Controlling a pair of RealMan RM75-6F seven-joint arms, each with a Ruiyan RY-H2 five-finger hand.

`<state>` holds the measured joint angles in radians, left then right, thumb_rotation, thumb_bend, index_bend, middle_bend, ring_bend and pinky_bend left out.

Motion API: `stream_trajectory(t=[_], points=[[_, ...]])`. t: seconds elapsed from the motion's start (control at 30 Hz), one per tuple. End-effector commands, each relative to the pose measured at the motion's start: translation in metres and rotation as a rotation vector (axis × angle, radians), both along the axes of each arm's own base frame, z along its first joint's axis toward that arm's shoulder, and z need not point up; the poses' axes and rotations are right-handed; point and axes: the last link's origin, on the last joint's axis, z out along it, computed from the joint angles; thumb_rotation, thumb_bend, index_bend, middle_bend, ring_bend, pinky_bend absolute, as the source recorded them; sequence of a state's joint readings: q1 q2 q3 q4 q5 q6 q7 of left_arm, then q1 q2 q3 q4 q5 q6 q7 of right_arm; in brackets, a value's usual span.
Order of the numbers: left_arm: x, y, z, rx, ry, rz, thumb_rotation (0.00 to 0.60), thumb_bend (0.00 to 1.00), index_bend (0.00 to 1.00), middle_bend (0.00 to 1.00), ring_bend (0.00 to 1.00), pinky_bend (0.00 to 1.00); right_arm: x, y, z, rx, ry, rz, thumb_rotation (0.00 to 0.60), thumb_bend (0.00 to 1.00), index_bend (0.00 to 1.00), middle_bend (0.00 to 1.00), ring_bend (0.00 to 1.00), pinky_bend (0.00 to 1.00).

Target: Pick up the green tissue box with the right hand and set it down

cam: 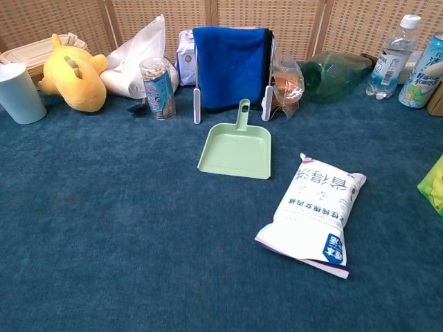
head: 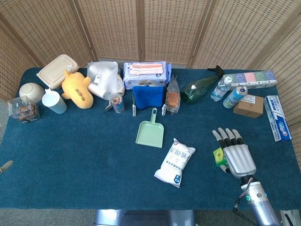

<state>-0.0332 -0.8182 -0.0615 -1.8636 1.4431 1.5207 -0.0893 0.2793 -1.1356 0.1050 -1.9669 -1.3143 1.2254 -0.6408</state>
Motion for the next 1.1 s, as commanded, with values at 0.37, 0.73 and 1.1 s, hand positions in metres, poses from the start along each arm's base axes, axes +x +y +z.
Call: stream_trajectory(t=[0.37, 0.73, 1.1], points=[[0.000, -0.001, 0.000, 0.000, -0.004, -0.001, 0.600, 0.10, 0.11, 0.00, 0.00, 0.00, -0.012, -0.006, -0.010, 0.015, 0.091, -0.007, 0.600, 0.01, 0.11, 0.15, 0.05, 0.15], [-0.001, 0.001, -0.001, -0.008, -0.004, 0.005, 0.600, 0.10, 0.11, 0.00, 0.00, 0.00, -0.020, -0.010, -0.020, 0.031, 0.106, -0.010, 0.600, 0.31, 0.31, 0.32, 0.22, 0.39], [0.000, 0.000, -0.002, -0.011, -0.004, 0.003, 0.600, 0.11, 0.11, 0.00, 0.00, 0.00, -0.015, -0.007, -0.019, 0.032, 0.078, 0.054, 0.600, 0.40, 0.38, 0.38, 0.27, 0.46]])
